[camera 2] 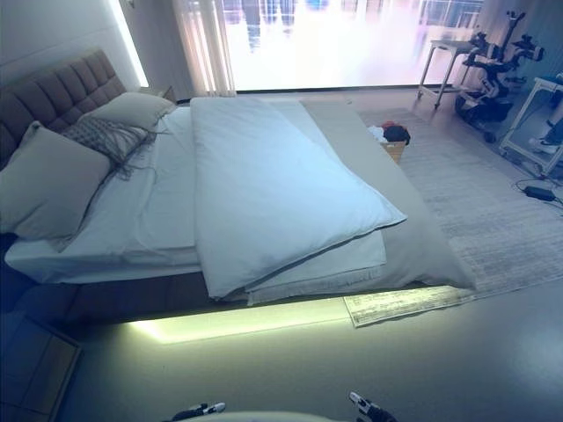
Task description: Make the bed neatly
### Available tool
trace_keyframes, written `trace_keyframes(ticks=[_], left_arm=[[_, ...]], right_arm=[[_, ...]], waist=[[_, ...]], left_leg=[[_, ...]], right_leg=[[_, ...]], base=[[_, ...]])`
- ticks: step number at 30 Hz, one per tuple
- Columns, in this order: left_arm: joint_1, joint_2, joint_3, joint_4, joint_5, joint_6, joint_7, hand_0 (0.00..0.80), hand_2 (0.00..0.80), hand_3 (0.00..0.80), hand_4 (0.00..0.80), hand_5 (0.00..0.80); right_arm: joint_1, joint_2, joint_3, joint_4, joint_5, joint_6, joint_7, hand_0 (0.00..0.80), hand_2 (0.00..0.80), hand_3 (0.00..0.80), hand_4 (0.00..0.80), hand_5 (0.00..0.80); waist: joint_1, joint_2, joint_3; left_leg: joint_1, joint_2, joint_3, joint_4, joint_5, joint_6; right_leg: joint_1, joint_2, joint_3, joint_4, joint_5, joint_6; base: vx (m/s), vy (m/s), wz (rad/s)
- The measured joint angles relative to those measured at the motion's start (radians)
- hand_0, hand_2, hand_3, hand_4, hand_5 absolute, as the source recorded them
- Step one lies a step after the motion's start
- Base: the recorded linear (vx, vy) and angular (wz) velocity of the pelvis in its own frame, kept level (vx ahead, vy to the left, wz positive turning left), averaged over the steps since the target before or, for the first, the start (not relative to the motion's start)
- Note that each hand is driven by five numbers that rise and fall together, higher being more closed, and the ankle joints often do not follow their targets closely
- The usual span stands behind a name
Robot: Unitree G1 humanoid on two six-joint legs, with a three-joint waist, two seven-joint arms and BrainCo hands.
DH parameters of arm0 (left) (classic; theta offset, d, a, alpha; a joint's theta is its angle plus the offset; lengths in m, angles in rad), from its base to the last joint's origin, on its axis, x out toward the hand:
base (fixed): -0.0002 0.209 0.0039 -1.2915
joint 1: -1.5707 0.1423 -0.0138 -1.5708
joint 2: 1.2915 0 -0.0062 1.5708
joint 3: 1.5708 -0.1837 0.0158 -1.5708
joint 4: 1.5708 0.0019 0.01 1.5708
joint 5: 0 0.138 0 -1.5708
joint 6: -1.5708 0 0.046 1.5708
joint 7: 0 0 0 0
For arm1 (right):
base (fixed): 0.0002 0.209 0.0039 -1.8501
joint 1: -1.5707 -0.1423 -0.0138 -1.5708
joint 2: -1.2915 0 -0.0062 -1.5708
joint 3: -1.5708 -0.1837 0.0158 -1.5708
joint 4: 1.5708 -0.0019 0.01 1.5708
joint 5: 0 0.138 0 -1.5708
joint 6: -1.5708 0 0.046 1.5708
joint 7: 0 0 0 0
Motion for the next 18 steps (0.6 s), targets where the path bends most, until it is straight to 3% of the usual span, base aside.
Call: trace_keyframes(ticks=[12, 18], left_arm=[[0.0, 0.0, 0.0, 0.0, 0.002, 0.003, -0.004, 0.0, 0.0, 0.0, 0.0, 0.0], [-0.003, 0.001, -0.002, 0.0, 0.002, 0.042, -0.004, 0.0, 0.0, 0.0, 0.0, 0.0]], right_arm=[[-0.004, 0.0, 0.001, 0.0, 0.0, 0.008, -0.003, 0.0, 0.0, 0.0, 0.0, 0.0], [-0.01, -0.002, 0.002, 0.0, 0.0, 0.018, -0.007, 0.0, 0.0, 0.0, 0.0, 0.0]], waist=[[0.0, 0.001, 0.0], [0.0, 0.005, 0.004]], left_leg=[[0.0, 0.001, 0.001, 0.0, 0.0, 0.0], [0.0, 0.001, 0.001, 0.0, 0.0, 0.0]], right_leg=[[0.0, 0.0, 0.0, 0.0, 0.0, 0.0], [0.0, 0.0, 0.0, 0.0, 0.0, 0.0]], base=[[0.0, 0.0, 0.0], [0.016, -0.006, 0.0]])
